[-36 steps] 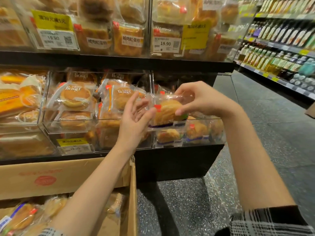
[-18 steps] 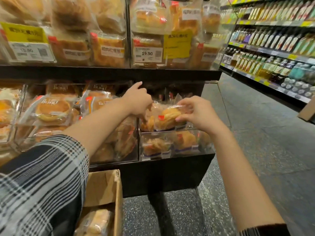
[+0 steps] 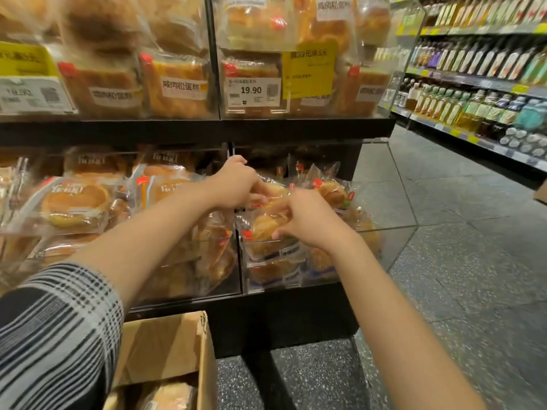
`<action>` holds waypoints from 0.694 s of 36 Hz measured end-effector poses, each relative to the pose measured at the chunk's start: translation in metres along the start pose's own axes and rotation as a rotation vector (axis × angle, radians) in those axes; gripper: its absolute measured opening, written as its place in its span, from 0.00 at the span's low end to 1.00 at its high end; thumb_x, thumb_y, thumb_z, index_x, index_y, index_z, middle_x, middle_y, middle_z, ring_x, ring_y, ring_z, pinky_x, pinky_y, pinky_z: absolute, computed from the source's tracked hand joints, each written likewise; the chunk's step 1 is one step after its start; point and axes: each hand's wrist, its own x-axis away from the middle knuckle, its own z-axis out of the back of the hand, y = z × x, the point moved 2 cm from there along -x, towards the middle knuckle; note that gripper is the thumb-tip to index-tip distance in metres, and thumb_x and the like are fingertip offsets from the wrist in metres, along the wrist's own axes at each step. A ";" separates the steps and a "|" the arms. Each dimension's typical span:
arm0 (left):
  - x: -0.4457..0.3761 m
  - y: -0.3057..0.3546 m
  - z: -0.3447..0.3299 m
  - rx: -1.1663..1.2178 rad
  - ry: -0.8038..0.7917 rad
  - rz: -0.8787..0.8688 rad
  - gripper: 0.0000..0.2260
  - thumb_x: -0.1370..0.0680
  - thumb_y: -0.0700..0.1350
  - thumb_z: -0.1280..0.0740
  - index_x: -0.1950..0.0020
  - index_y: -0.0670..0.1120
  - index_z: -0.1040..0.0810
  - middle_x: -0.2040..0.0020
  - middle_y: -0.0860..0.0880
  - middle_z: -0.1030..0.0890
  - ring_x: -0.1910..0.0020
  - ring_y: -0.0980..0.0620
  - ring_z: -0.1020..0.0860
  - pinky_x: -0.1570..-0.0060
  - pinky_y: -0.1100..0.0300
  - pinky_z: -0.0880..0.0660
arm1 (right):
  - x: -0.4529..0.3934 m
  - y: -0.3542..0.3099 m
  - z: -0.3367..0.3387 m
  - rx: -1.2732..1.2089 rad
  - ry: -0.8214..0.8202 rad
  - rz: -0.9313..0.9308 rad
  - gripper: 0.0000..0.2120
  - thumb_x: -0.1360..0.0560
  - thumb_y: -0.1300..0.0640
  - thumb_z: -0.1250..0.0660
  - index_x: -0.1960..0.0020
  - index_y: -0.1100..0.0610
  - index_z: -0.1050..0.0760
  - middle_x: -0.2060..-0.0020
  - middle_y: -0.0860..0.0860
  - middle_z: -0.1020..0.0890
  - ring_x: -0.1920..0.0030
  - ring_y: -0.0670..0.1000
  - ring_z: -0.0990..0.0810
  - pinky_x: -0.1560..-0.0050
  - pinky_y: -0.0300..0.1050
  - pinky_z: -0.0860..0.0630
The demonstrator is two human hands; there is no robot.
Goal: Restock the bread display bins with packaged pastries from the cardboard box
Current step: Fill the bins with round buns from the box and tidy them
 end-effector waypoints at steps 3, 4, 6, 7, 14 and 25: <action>-0.003 0.002 0.005 0.003 -0.044 -0.003 0.13 0.20 0.49 0.37 0.37 0.52 0.21 0.46 0.53 0.20 0.40 0.53 0.26 0.32 0.57 0.49 | -0.006 -0.003 -0.004 -0.010 0.009 -0.009 0.23 0.32 0.55 0.24 0.37 0.51 0.23 0.44 0.52 0.20 0.43 0.52 0.23 0.41 0.51 0.24; -0.004 0.004 0.007 0.005 -0.074 0.009 0.13 0.20 0.47 0.38 0.38 0.51 0.21 0.41 0.52 0.22 0.37 0.52 0.28 0.32 0.57 0.48 | -0.006 -0.002 -0.004 -0.037 0.010 -0.003 0.23 0.32 0.55 0.24 0.38 0.52 0.23 0.45 0.51 0.20 0.44 0.51 0.23 0.41 0.50 0.23; -0.009 0.011 0.011 0.010 -0.089 0.073 0.14 0.21 0.45 0.40 0.39 0.49 0.21 0.36 0.49 0.26 0.32 0.50 0.32 0.32 0.52 0.44 | -0.005 0.002 -0.003 -0.127 -0.003 0.007 0.22 0.31 0.57 0.25 0.38 0.54 0.23 0.50 0.47 0.20 0.47 0.48 0.22 0.47 0.45 0.22; -0.012 0.016 0.012 0.034 -0.045 0.111 0.14 0.21 0.45 0.41 0.40 0.48 0.21 0.36 0.47 0.28 0.33 0.48 0.32 0.34 0.50 0.40 | -0.004 0.005 -0.001 -0.181 -0.035 0.005 0.22 0.30 0.57 0.25 0.37 0.55 0.24 0.53 0.45 0.22 0.51 0.46 0.22 0.52 0.40 0.23; -0.031 0.053 -0.010 0.133 0.044 0.201 0.25 0.17 0.55 0.50 0.22 0.45 0.44 0.23 0.43 0.42 0.24 0.43 0.45 0.25 0.46 0.48 | 0.009 0.050 0.029 -0.593 -0.076 -0.109 0.12 0.24 0.60 0.32 0.44 0.47 0.25 0.50 0.47 0.19 0.51 0.46 0.20 0.61 0.31 0.23; -0.015 0.046 -0.039 0.069 -0.139 0.390 0.32 0.23 0.69 0.58 0.22 0.57 0.58 0.21 0.44 0.54 0.22 0.42 0.57 0.28 0.39 0.61 | -0.025 0.075 -0.009 -0.370 0.288 -0.500 0.25 0.18 0.54 0.44 0.23 0.46 0.44 0.24 0.56 0.42 0.25 0.59 0.40 0.28 0.58 0.40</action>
